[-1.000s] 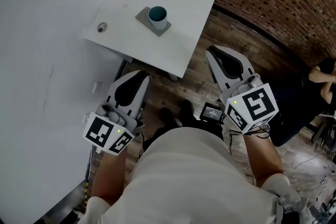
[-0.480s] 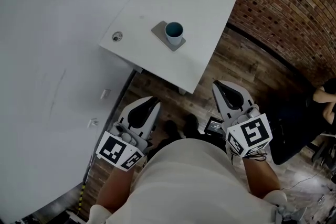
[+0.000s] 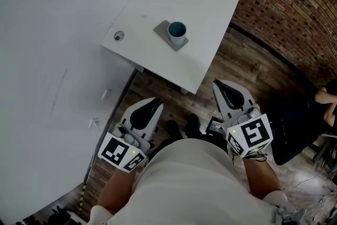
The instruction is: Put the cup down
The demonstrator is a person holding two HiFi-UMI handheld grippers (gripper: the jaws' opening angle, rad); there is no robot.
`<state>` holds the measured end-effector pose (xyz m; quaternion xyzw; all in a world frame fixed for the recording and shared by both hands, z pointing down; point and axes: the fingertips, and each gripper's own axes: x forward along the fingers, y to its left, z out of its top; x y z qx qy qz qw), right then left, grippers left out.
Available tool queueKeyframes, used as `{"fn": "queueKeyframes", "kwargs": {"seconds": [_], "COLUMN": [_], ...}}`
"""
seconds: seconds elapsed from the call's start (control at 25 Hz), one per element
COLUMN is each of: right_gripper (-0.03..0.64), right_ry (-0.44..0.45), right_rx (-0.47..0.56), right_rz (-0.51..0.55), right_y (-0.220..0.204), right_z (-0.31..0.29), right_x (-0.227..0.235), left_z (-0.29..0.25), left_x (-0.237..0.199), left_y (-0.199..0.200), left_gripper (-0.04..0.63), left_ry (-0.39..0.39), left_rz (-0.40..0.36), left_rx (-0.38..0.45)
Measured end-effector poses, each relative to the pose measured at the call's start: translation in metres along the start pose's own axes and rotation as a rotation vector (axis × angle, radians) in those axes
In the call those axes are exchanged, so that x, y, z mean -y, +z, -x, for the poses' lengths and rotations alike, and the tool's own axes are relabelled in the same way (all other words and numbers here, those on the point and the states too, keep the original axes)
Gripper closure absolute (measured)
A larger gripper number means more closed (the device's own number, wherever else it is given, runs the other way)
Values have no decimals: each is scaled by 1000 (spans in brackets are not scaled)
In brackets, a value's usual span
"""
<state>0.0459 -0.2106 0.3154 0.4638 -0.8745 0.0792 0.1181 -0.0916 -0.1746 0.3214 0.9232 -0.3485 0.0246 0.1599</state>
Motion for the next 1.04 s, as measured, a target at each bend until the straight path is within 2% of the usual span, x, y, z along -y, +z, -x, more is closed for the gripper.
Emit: {"fn": "queueKeyframes", "kwargs": {"seconds": [0.68, 1.04], "right_gripper": [606, 607], "right_ry": [-63, -50], "right_rx": [17, 12], "right_rz": [20, 23], "right_y": [8, 4], "right_z": [6, 1], "right_x": [21, 20], "left_z": [0, -4], "left_x": [3, 2], "left_y": [-4, -7], "left_gripper": [545, 545], "left_ry": [-21, -27], "left_rz": [16, 21], "left_rx": [-9, -24]}}
